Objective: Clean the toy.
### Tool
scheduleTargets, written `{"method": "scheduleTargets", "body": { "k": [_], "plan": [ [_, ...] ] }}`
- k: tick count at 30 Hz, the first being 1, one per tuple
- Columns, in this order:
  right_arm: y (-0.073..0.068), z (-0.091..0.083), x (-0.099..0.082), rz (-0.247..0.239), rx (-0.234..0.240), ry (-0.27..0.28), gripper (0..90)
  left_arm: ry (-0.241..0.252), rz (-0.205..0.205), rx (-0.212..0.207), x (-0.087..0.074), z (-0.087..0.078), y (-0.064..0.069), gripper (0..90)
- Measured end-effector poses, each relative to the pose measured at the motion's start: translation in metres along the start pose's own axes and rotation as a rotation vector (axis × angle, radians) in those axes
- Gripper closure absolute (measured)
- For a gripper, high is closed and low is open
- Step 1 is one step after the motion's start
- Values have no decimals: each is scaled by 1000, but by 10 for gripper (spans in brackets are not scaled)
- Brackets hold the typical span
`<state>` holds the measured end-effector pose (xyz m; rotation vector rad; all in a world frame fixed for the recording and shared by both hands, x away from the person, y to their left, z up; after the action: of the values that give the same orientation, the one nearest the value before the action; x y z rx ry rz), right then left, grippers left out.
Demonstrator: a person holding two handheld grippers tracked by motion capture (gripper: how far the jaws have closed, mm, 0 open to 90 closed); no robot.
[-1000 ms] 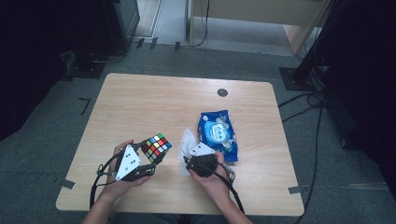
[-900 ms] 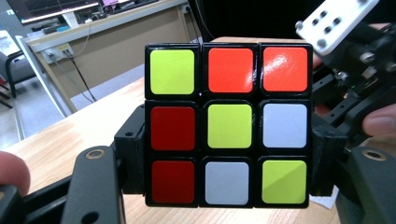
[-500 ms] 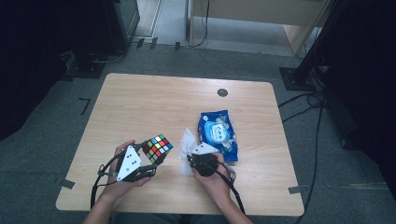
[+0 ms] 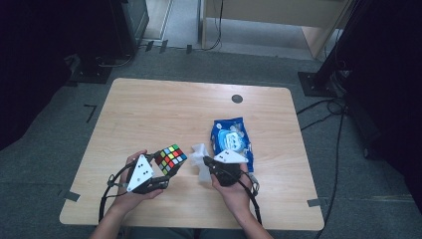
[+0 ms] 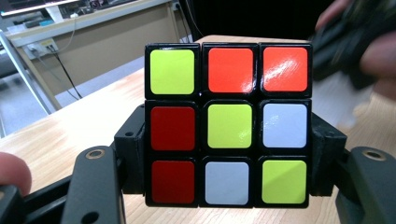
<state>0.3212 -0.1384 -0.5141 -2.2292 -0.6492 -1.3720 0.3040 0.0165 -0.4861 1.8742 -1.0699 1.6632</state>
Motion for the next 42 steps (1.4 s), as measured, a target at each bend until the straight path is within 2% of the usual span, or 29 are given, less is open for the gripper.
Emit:
{"method": "scheduleTargets", "body": {
  "k": [2, 7, 11, 12, 13, 14, 15, 19, 27, 30, 34, 37, 39, 42],
  "plan": [
    [-8, -12, 17, 3, 26, 72, 900, 1, -6, -10, 0, 2, 2, 340],
    [-32, -42, 53, -26, 85, 225, 900, 2, -26, -38, 0, 8, 11, 339],
    [-55, -54, 67, -46, 161, 287, 900, 7, -28, -64, 3, 11, 21, 339],
    [-55, -54, 67, -46, 161, 287, 900, 7, -28, -64, 3, 11, 21, 339],
    [-64, -55, 69, -68, 179, 306, 900, 21, -37, -81, 7, 11, 27, 339],
    [-66, -55, 69, -79, 184, 310, 900, 21, -37, -81, 7, 11, 27, 340],
    [-69, -55, 69, -80, 190, 311, 900, 30, -37, -94, 11, 12, 32, 339],
    [-71, -50, 65, -57, 201, 308, 899, 47, -23, -106, 15, 11, 39, 340],
    [-66, -43, 60, -30, 188, 306, 898, 59, -15, -101, 18, 6, 35, 340],
    [-61, -41, 58, -25, 173, 303, 897, 62, -8, -99, 20, 5, 35, 341],
    [-48, -37, 52, -6, 136, 280, 897, 66, 2, -98, 22, 4, 35, 343],
    [-39, -34, 48, 4, 113, 266, 896, 78, -3, -97, 24, 3, 34, 343],
    [-33, -30, 42, 6, 98, 240, 897, 101, -20, -99, 28, 0, 32, 343],
    [-27, -25, 36, 11, 86, 212, 897, 110, -23, -92, 30, -2, 28, 343]
  ]
}}
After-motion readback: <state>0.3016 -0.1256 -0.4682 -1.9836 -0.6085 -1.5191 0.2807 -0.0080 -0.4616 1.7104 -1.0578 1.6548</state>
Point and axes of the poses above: each handheld gripper's, and its own axes: z roughly forward along the jaws, x roughly out of its top, y roughly to its right, the point moved 9 cm from there along z, roughly forward along the jaws, and after that the axes turned 5 degrees about y, right-handed, at the moved point
